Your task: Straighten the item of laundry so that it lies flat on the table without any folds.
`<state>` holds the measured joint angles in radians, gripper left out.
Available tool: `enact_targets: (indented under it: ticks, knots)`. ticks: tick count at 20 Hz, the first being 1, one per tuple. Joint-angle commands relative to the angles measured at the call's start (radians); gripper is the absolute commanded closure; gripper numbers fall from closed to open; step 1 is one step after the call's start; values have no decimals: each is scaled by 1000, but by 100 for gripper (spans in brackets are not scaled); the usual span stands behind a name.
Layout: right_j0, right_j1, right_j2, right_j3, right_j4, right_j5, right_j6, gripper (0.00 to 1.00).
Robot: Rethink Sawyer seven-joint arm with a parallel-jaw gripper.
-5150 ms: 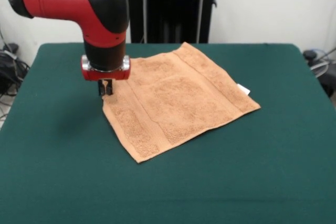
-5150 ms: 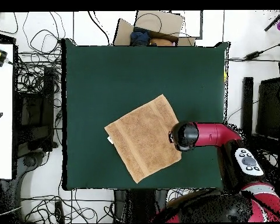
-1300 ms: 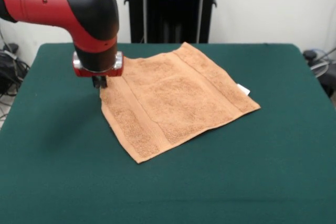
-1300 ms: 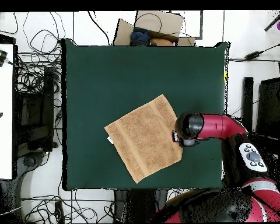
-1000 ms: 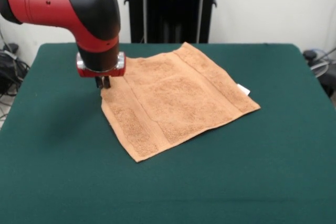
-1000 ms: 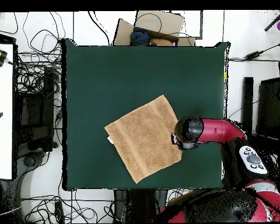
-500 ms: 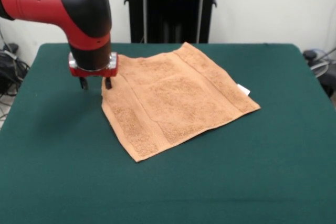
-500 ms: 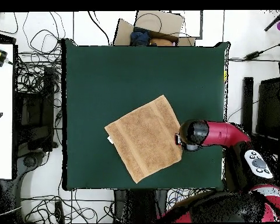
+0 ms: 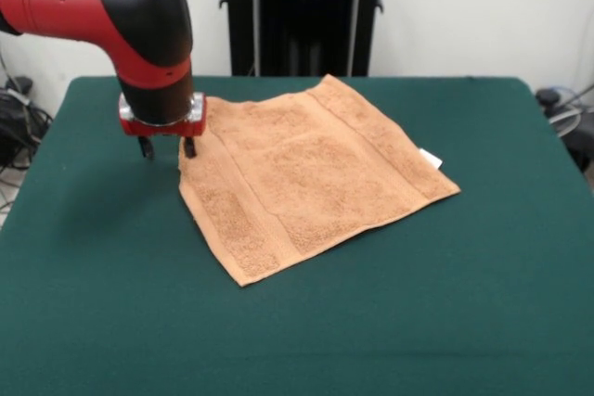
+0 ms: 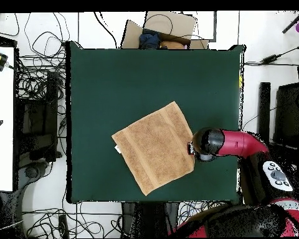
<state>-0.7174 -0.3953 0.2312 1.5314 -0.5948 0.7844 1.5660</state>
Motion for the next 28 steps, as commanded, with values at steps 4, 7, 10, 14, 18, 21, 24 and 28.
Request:
enact_targets:
  ticks: [4, 7, 10, 14, 18, 21, 24, 28]
  knots:
    - [6, 61, -14, 101, -9, -88, 83, 0]
    - [14, -17, -1, 134, 6, -78, 80, 0]
    - [22, -74, 15, 136, 43, -11, 64, 0]
    - [40, -122, 20, 127, 80, 69, 55, 0]
    - [50, -114, 16, 116, 88, 69, 58, 0]
    - [56, -91, 6, 113, 81, 46, 60, 0]
    - [58, -60, -4, 131, 60, -14, 78, 0]
    - [52, -19, -20, 162, 22, -91, 90, 0]
